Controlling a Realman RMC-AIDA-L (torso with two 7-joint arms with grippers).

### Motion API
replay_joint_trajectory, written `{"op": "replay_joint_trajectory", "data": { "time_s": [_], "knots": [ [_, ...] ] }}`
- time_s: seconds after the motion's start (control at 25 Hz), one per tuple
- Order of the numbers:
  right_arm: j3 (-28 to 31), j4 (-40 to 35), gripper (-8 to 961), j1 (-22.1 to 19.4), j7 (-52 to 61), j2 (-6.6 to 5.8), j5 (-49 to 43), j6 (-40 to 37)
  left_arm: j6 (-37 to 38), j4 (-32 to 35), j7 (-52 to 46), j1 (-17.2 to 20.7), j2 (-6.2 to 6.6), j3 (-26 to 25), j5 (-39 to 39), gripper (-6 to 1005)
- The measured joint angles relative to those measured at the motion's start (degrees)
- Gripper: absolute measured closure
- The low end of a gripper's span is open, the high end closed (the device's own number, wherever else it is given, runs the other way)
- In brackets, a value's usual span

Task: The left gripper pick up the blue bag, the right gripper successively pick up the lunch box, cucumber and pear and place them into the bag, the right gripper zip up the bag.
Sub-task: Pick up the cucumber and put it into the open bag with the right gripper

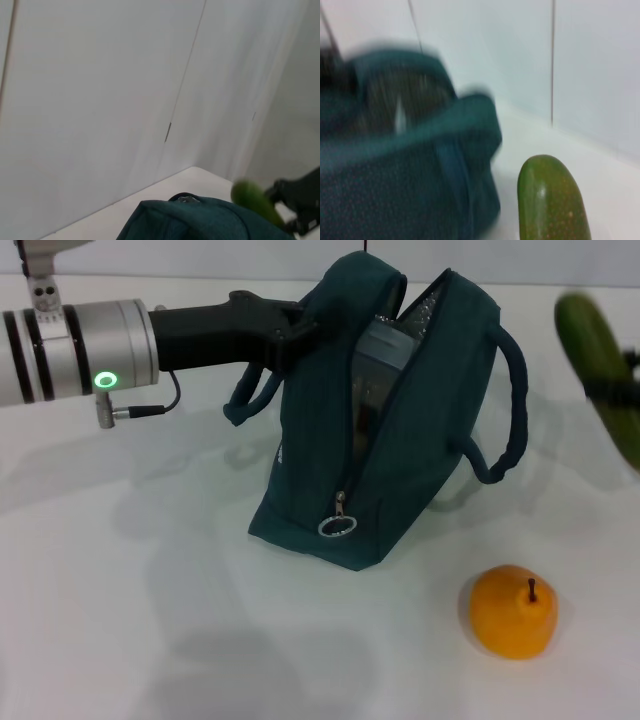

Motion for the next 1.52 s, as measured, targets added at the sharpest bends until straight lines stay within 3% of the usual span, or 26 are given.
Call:
{"op": "replay_joint_trajectory", "data": {
  "time_s": [0.28, 0.44, 0.6, 1.12, 1.36, 1.52],
  "knots": [
    [-0.84, 3.17, 370, -2.64, -11.70, 0.36, 22.02, -0.46, 2.28, 0.11, 1.96, 0.26, 0.02, 0.09, 0.00, 958],
    [-5.86, 9.88, 370, -1.75, -20.71, 0.31, 36.24, -3.16, 2.45, 0.16, 2.43, 0.40, -0.04, 0.13, -0.06, 958],
    [-10.90, 12.89, 369, 0.15, -23.86, 0.45, 43.46, -4.17, 3.02, 1.17, 2.37, 0.85, -0.13, 0.09, -1.08, 958],
    [-14.77, 31.02, 369, 9.43, -32.93, 0.93, 50.53, -4.31, 3.10, 2.98, 2.52, 2.07, -0.73, 0.27, -1.91, 958],
    [-22.03, 35.28, 369, 10.39, -38.78, 1.06, 57.21, -4.14, 3.01, 2.77, 2.59, 1.72, -0.75, 0.41, -1.92, 958],
    [-23.47, 37.34, 369, 9.81, -42.37, 1.06, 57.90, -3.93, 2.90, 2.74, 2.61, 1.61, -0.74, 0.42, -1.93, 958]
  ]
}}
